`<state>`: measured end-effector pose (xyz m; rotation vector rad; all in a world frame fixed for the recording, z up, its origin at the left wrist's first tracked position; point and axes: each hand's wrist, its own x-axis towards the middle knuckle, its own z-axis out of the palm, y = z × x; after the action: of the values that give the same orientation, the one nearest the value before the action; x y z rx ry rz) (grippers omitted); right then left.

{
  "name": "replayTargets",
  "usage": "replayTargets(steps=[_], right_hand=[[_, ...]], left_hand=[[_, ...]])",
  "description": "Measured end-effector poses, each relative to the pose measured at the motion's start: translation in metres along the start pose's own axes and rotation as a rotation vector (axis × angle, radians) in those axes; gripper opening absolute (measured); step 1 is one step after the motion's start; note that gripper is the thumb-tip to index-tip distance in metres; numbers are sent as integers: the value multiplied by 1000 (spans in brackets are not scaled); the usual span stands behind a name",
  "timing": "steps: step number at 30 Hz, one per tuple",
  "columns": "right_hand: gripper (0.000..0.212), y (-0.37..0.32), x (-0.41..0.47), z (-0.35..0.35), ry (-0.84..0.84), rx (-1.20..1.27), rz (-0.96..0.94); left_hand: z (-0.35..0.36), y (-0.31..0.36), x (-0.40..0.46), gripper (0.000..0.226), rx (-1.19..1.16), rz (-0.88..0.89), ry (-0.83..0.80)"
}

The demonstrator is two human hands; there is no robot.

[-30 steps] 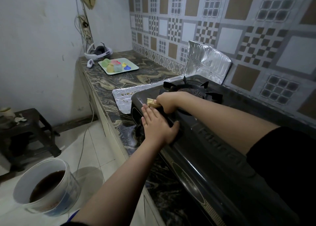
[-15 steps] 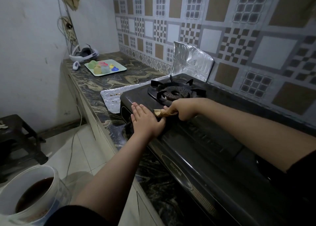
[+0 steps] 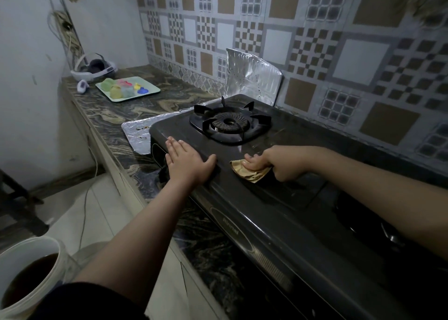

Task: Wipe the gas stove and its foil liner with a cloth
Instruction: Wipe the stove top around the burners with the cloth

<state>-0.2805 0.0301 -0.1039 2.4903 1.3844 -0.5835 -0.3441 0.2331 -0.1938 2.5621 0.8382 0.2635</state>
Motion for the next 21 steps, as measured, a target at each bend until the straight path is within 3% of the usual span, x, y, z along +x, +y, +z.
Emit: replayTargets(steps=[9, 13, 17, 21], right_hand=[[88, 3, -47, 19, -76, 51, 31], [63, 19, -58, -4, -86, 354, 12], [49, 41, -45, -27, 246, 710, 167], [33, 72, -1, -20, 614, 603, 491]], left_hand=[[3, 0, 1, 103, -20, -1, 16], [3, -1, 2, 103, -22, -4, 23], [4, -1, 2, 103, -21, -11, 28], [4, -1, 3, 103, -13, -11, 31]])
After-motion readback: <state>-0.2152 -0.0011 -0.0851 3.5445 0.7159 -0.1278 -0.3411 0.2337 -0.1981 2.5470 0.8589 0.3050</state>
